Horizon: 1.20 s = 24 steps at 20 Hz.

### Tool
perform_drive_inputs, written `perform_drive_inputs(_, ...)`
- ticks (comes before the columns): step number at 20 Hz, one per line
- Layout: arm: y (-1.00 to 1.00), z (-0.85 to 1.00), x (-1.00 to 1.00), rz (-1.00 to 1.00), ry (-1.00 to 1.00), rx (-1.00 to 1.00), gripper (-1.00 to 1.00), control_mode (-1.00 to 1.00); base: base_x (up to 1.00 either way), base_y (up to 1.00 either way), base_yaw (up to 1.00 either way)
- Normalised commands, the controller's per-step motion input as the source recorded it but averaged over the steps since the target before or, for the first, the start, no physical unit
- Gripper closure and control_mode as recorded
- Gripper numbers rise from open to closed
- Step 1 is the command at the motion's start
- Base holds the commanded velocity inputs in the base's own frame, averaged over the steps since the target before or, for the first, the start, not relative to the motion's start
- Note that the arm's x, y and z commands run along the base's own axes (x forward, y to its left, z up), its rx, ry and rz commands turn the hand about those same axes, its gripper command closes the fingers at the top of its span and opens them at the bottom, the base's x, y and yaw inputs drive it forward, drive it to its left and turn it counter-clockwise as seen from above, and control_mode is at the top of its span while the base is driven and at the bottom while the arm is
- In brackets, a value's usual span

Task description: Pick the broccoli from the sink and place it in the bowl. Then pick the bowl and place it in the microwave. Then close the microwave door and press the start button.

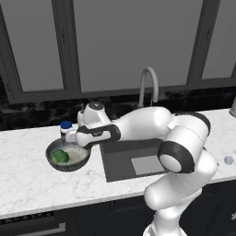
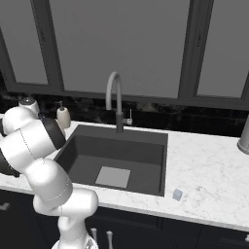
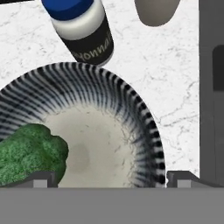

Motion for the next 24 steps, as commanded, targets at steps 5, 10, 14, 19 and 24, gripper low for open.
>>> perform_drive_inputs(5,-0.06,-0.01,0.00,0.00,0.00,0.00,-1.00,-1.00,0.00,0.00,0.00)
perform_drive_inputs(10,-0.19,-0.04,0.00,0.00,0.00,0.00,-1.00,-1.00,0.00,0.00,0.00)
perform_drive_inputs(14,-0.02,-0.10,0.00,0.00,0.01,0.00,-1.00,-1.00,0.00,0.00,0.00)
perform_drive_inputs(19,-0.01,-0.15,0.00,0.00,0.01,0.00,-1.00,-1.00,0.00,0.00,0.00)
perform_drive_inputs(24,-0.03,-0.21,0.00,0.00,0.02,0.00,-1.00,-1.00,0.00,0.00,0.00)
